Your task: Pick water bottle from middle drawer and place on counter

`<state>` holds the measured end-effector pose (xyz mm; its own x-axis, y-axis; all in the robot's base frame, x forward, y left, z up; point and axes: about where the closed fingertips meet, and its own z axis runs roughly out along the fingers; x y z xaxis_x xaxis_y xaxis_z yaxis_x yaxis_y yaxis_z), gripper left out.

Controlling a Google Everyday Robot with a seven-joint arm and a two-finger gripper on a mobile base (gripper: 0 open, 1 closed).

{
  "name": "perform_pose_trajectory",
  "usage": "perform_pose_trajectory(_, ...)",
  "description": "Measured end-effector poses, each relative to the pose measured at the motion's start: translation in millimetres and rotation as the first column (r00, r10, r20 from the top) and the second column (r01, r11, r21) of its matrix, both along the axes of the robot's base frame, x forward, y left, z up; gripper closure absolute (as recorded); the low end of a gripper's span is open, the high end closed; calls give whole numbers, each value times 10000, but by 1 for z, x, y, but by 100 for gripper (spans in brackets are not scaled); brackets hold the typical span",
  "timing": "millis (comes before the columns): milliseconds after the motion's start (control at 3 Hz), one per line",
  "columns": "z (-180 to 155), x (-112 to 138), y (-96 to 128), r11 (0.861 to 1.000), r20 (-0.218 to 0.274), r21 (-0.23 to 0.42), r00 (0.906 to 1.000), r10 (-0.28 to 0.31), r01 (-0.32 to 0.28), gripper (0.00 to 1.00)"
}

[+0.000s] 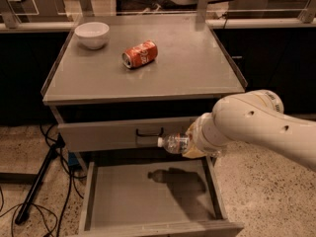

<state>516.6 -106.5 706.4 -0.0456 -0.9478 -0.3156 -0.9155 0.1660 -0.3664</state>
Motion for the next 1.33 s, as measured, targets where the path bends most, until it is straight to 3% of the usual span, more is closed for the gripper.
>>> perform_pose_trajectory(333, 7, 2, -6, 10000, 35, -26, 10000, -87, 87, 100)
perform_pose_trajectory(1000, 61, 6, -20, 9997, 998, -215, 9949, -122, 144, 100)
perform_pose_trajectory(1333, 64, 13, -23, 9994, 1074, -238, 9939, -231, 258, 100)
